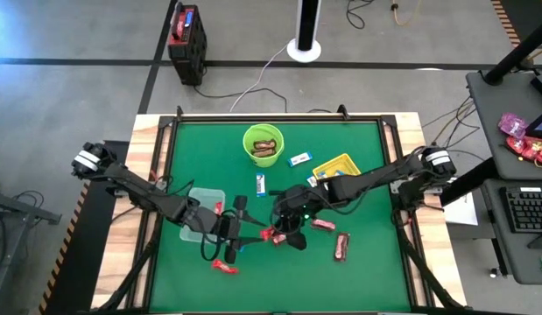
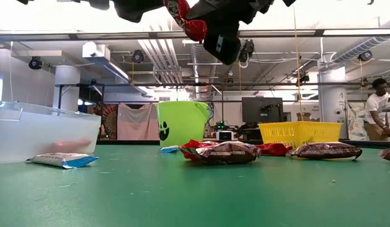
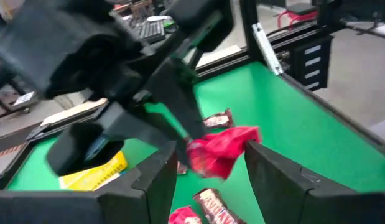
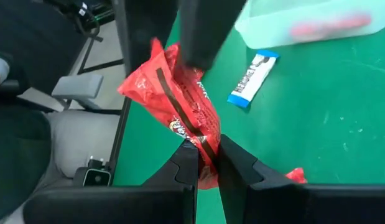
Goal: Sort candy by brand, put in halloween buckets
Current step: Put the red chocolate bar into the transparent bin, then put the brown chocolate bar into the green bucket
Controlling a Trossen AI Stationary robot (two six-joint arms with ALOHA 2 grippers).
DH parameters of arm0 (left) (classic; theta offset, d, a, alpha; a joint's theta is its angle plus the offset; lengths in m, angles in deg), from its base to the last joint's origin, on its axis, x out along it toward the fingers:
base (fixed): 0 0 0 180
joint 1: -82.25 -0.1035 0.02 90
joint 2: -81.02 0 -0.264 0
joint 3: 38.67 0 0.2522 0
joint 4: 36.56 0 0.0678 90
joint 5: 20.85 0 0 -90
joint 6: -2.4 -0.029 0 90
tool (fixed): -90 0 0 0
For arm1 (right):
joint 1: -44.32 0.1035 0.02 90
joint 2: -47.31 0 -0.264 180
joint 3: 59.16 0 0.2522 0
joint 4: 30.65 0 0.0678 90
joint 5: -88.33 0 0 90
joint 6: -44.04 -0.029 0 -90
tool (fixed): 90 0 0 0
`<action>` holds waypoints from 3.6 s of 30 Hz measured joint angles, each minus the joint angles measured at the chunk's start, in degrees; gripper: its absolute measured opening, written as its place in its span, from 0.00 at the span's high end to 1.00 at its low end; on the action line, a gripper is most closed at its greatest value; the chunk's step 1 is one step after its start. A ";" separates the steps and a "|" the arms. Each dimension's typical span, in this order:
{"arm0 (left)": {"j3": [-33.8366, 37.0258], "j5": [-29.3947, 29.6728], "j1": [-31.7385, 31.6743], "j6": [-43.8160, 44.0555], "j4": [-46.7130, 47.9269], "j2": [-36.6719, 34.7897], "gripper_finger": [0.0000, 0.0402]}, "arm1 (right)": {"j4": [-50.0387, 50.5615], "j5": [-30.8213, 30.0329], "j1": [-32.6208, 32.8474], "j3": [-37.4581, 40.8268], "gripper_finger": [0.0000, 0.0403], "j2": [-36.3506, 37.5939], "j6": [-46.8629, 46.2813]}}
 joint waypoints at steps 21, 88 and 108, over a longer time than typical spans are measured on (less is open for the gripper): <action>-0.33 0.96 0.01 0.70 1.67 -0.30 0.99 | -0.15 0.24 -0.75 0.14 0.83 0.07 2.48; -2.41 10.90 9.75 33.44 37.13 -7.17 0.69 | 36.70 -7.68 1.39 2.35 0.50 0.02 -4.08; -6.38 16.97 9.88 23.80 34.67 -7.28 0.69 | 33.64 -15.29 6.03 14.70 0.50 0.07 -10.82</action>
